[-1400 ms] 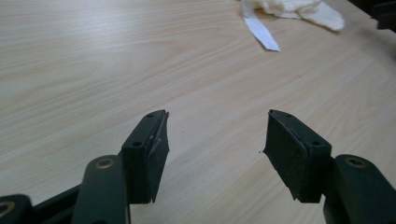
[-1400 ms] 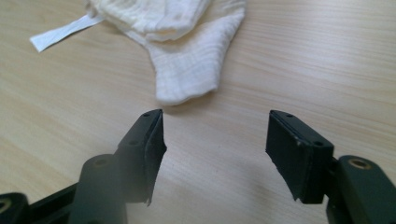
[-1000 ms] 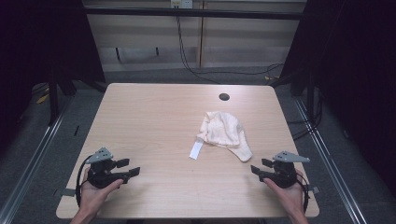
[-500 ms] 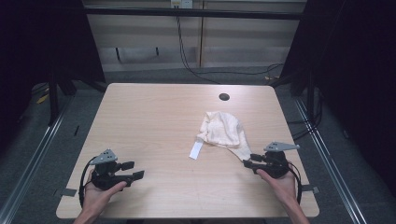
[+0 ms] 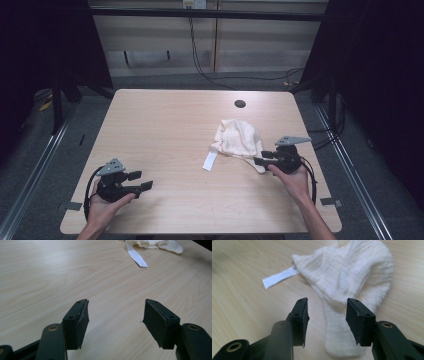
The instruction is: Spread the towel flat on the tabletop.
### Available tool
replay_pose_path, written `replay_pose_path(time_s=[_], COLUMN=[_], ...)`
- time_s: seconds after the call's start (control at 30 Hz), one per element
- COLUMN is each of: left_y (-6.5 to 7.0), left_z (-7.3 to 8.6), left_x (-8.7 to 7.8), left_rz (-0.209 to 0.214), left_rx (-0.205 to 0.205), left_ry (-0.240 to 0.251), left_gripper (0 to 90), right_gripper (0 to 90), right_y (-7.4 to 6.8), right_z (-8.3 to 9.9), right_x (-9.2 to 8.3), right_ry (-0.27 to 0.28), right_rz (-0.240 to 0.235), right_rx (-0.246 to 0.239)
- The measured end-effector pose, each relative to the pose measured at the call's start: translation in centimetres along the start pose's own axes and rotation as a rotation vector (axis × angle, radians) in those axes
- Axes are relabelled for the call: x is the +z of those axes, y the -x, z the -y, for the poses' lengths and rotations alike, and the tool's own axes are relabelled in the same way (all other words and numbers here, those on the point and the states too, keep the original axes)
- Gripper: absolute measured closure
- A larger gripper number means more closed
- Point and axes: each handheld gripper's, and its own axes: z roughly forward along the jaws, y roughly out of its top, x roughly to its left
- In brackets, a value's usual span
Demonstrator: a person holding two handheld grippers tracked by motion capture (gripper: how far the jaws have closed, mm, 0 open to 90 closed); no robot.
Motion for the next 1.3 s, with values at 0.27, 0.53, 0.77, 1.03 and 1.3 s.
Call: replay_pose_path(time_s=[0.27,0.53,0.77,1.03,1.3], left_y=[-0.1,-0.2,-0.2,-0.1,0.1], left_z=[0.2,0.2,0.2,0.2,0.0], left_x=[0.2,-0.1,-0.2,0.1,0.4], left_rz=[-0.009,-0.008,0.002,-0.006,0.012], left_rx=[-0.002,0.006,0.018,0.017,0.018], left_ry=[-0.015,0.000,-0.003,-0.003,-0.004], left_gripper=[37.5,37.5,37.5,37.4,37.7], right_gripper=[55.1,55.4,65.8,83.2,84.8], right_y=[1.3,2.3,2.1,1.3,1.0], right_z=[-3.4,-3.3,-0.9,-0.6,0.1], right_x=[2.5,5.5,7.4,7.0,6.4], right_ry=[-0.030,-0.074,-0.072,-0.096,-0.095], right_rz=[0.024,0.017,0.066,0.062,0.011], right_rx=[-0.014,0.008,0.030,-0.017,0.009])
